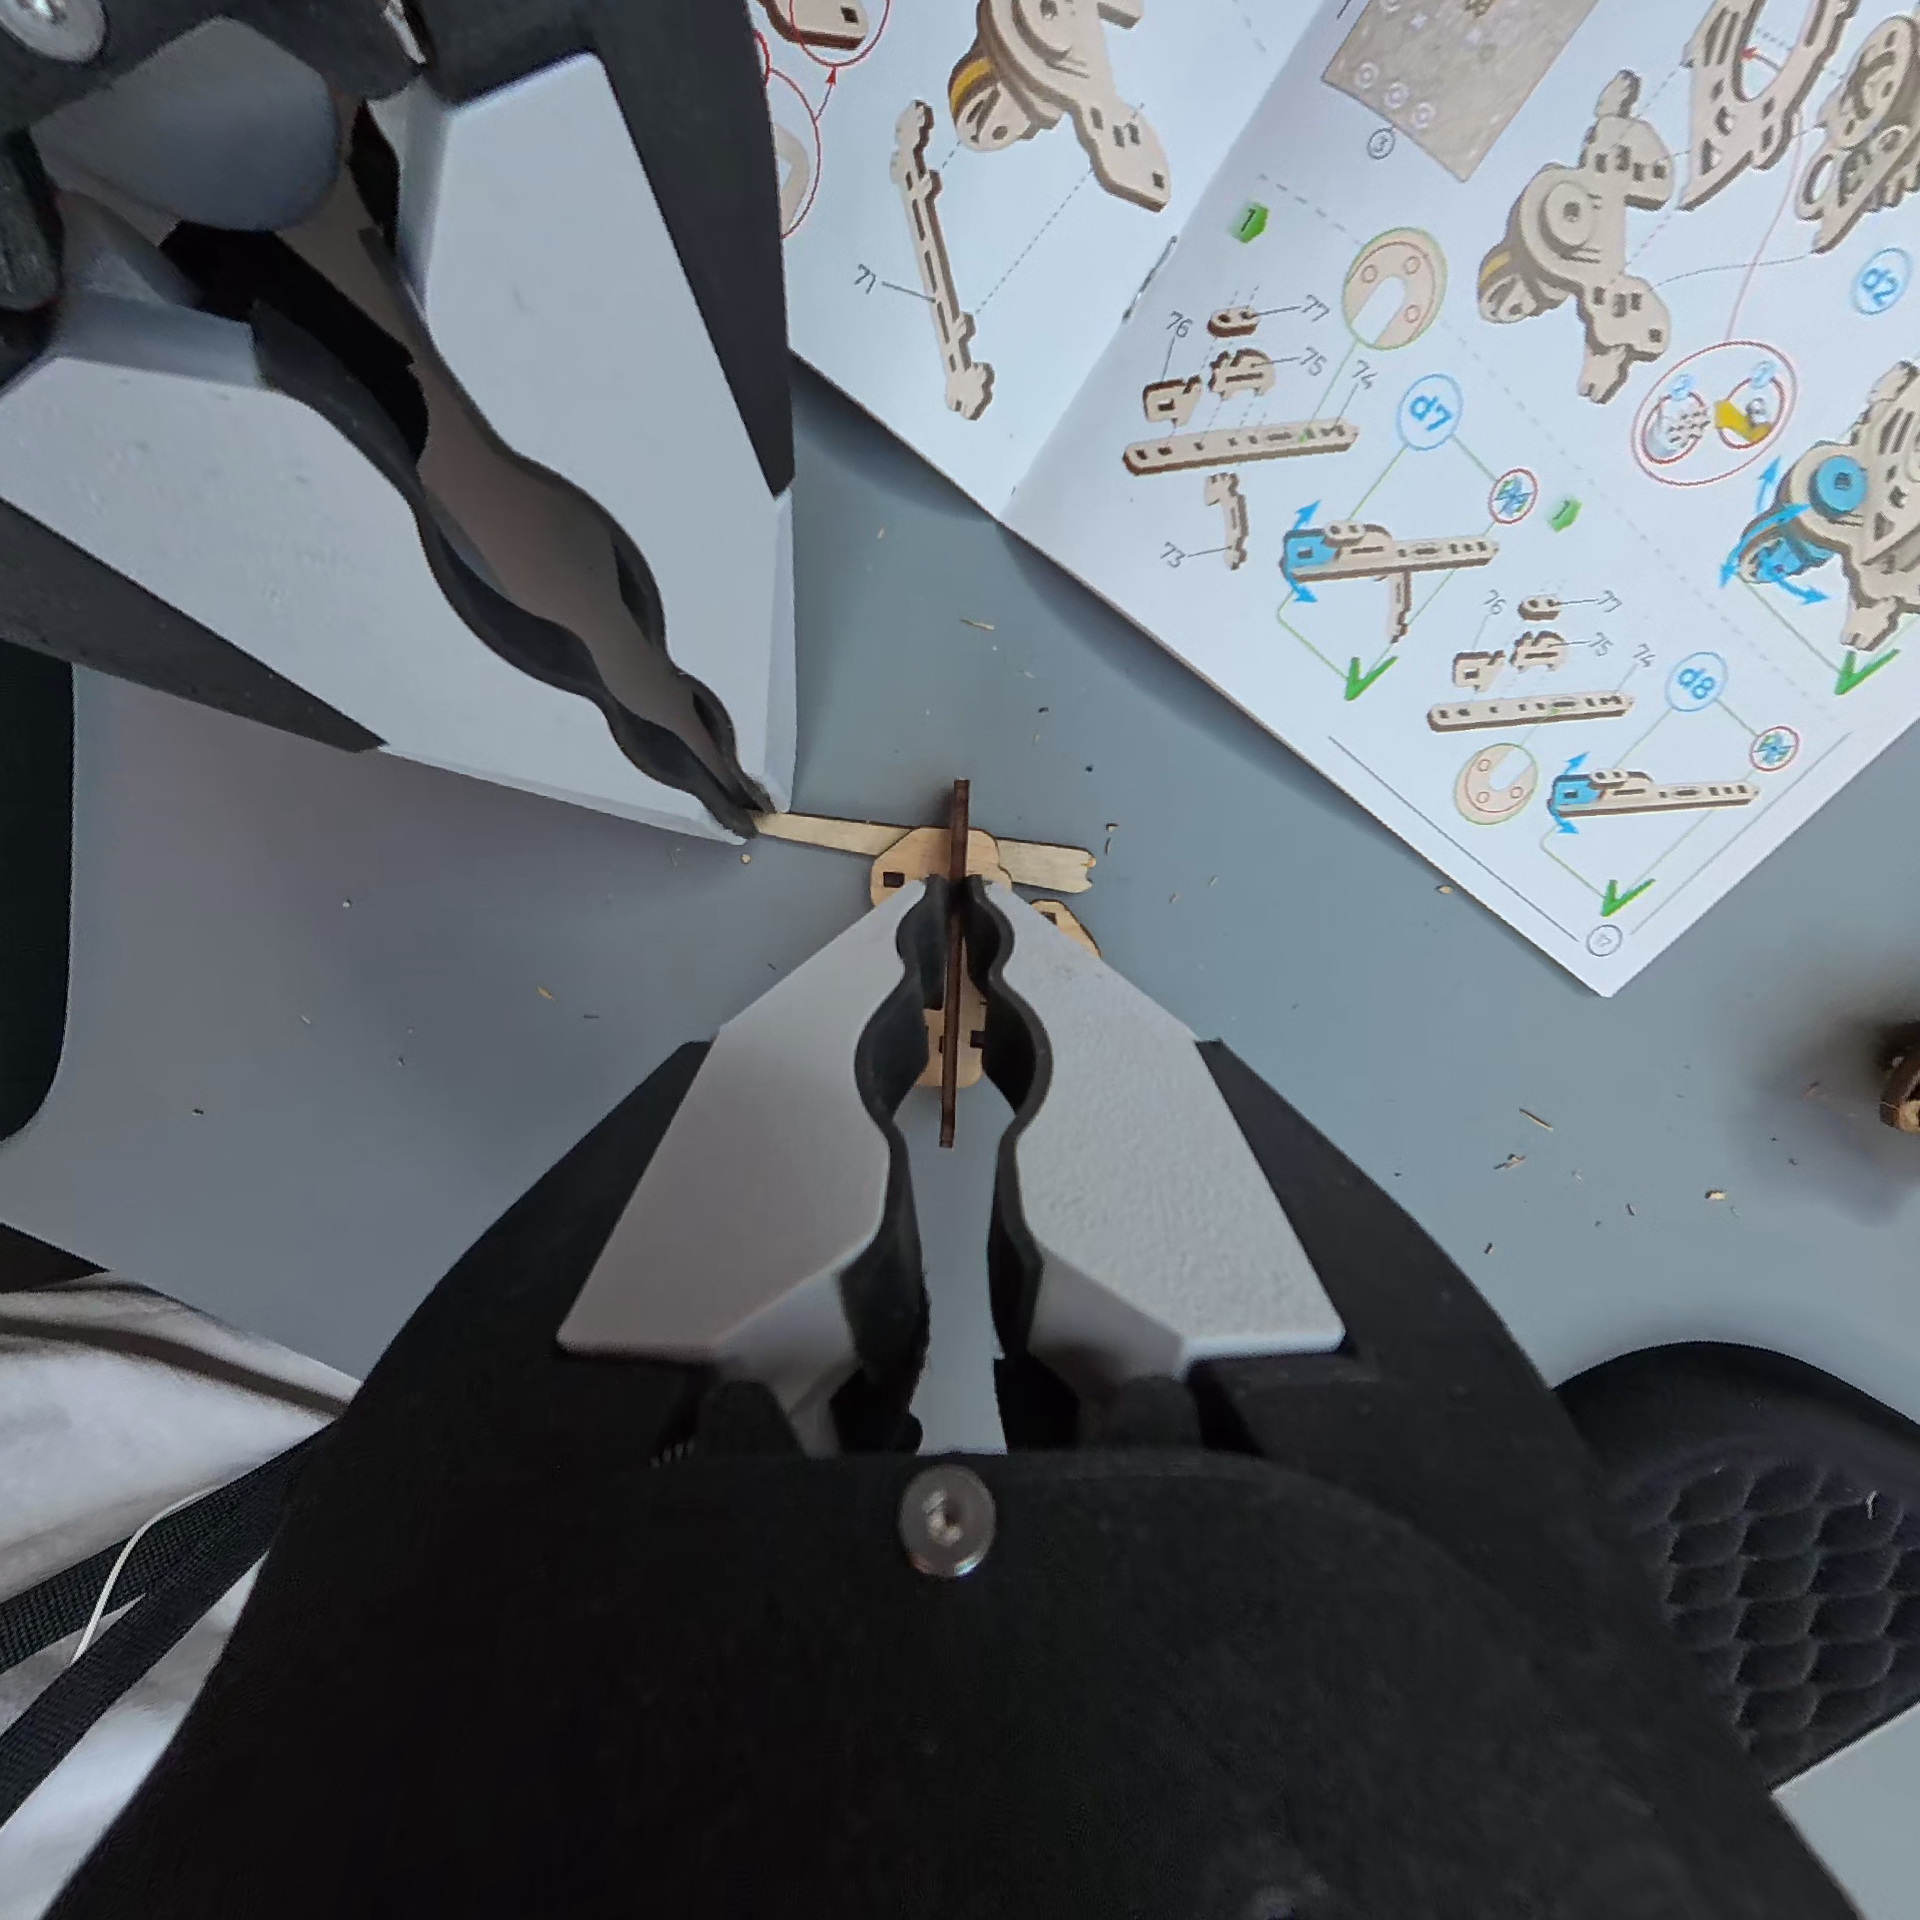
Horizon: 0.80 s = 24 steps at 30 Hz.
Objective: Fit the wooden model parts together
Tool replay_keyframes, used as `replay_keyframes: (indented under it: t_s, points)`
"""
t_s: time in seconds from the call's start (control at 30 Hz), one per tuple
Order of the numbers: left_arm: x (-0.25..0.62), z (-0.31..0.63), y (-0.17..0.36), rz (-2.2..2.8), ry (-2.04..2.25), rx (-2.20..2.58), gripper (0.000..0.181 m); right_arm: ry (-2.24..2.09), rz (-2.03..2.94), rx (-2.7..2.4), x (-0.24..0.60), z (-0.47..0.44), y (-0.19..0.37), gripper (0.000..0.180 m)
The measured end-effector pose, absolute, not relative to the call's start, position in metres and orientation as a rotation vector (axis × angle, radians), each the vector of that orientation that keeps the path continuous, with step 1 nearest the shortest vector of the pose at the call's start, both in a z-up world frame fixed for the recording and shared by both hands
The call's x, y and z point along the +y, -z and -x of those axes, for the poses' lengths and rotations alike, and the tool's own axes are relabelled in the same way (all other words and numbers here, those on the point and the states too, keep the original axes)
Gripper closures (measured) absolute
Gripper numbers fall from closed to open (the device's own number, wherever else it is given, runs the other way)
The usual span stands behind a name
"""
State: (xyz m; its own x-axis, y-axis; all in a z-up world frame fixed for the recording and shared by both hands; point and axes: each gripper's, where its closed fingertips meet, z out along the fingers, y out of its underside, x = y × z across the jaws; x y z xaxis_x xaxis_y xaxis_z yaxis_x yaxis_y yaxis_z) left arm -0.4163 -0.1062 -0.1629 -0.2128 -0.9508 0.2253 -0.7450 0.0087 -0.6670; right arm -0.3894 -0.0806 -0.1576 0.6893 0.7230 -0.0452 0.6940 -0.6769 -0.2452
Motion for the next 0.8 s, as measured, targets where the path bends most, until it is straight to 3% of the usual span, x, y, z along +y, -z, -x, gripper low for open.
replay_keyframes:
  t_s: [0.8]
  points:
    - [-0.1065, 0.4164, 0.1622, 1.765, 1.081, 1.967, 0.18, -0.306, 2.637, -1.115, -0.0804, 0.392, 0.1595, 0.175]
